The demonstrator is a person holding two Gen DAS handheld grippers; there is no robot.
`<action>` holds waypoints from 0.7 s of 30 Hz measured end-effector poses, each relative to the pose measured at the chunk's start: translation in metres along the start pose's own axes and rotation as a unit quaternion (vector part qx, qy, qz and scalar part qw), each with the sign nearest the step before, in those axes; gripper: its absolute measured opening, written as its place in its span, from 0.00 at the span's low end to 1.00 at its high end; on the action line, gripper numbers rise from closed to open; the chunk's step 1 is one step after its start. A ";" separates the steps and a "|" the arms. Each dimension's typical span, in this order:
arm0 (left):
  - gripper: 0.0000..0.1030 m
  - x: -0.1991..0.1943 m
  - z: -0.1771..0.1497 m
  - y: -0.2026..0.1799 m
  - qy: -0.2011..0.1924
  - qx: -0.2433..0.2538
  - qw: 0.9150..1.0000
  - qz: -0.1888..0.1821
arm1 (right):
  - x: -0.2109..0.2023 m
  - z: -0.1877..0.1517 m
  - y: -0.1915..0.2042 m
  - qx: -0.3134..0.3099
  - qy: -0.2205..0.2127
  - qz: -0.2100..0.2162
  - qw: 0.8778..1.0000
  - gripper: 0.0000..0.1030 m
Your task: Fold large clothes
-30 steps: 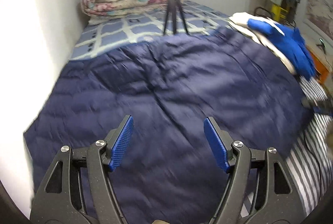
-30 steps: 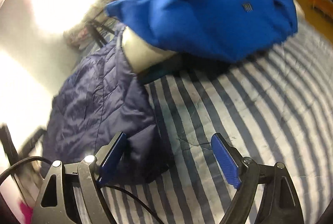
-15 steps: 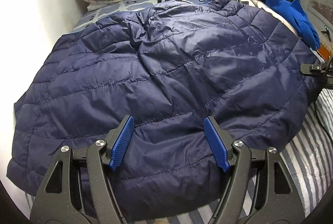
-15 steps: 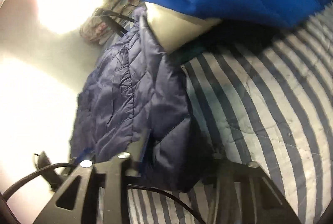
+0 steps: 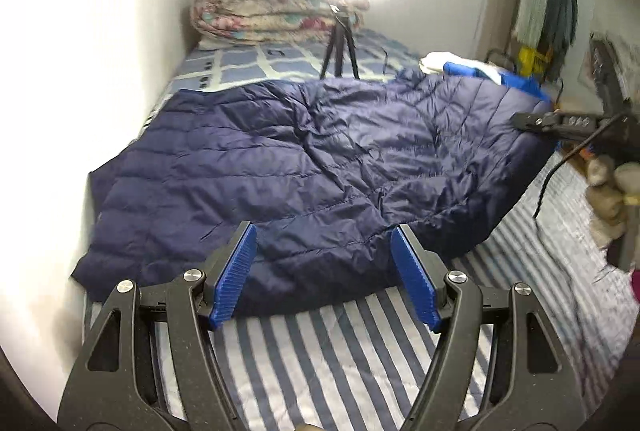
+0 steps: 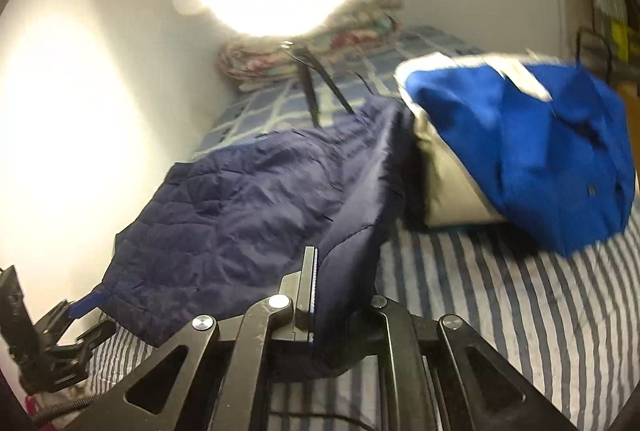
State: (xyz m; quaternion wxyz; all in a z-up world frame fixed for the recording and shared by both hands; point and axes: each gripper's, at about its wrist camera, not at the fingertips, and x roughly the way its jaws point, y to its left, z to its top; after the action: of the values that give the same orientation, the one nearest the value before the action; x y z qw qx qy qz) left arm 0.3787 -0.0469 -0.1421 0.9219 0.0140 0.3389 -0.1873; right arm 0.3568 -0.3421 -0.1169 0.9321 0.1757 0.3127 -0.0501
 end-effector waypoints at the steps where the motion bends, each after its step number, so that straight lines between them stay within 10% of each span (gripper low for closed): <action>1: 0.71 -0.006 0.002 0.002 -0.003 -0.003 1.000 -0.001 | -0.001 0.002 0.010 -0.010 -0.005 0.003 1.000 0.04; 21: 0.71 -0.211 0.051 0.049 -0.236 -0.029 0.970 0.060 | 0.041 0.002 0.231 -0.160 -0.044 0.100 0.981 0.03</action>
State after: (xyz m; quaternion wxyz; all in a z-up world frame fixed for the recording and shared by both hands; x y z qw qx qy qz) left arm 0.2801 0.0613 0.0249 0.9854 -0.0367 0.1157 -0.1196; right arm 0.4374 -0.1265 -0.0713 0.9612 0.0523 0.2566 0.0868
